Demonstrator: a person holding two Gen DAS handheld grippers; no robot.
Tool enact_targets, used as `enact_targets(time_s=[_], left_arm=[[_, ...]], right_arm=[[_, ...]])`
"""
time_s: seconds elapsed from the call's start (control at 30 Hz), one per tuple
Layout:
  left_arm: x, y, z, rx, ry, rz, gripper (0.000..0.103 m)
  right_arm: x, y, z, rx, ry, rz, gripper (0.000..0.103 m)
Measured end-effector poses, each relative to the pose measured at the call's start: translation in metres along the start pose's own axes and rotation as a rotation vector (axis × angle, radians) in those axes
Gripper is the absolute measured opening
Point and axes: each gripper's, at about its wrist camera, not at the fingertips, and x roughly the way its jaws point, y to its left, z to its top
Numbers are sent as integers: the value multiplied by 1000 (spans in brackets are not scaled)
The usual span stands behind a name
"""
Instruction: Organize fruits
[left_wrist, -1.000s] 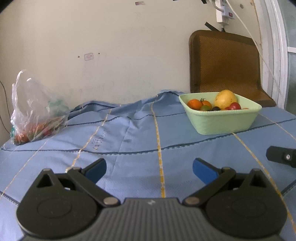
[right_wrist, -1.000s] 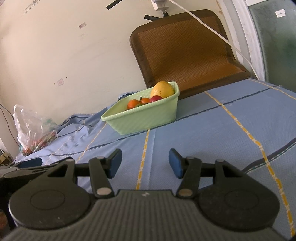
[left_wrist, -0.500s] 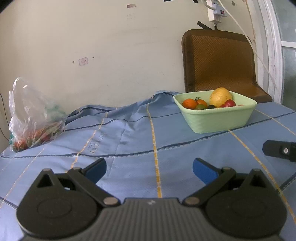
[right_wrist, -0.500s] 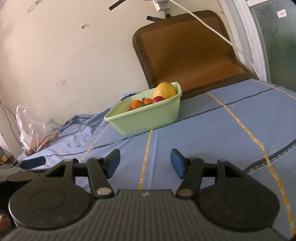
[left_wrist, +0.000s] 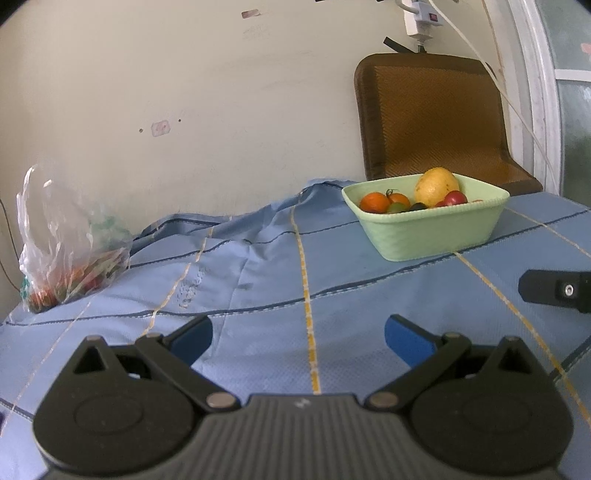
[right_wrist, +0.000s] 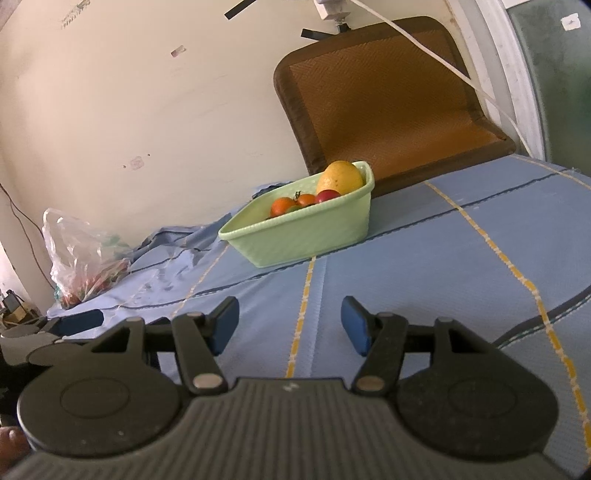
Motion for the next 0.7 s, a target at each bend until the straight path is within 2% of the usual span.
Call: enact_targets(time_s=[0.7], left_arm=[[-5,3,1,-8,-29,15,103]], right_arm=[[-2,1,-1,0,-10,-3,69]])
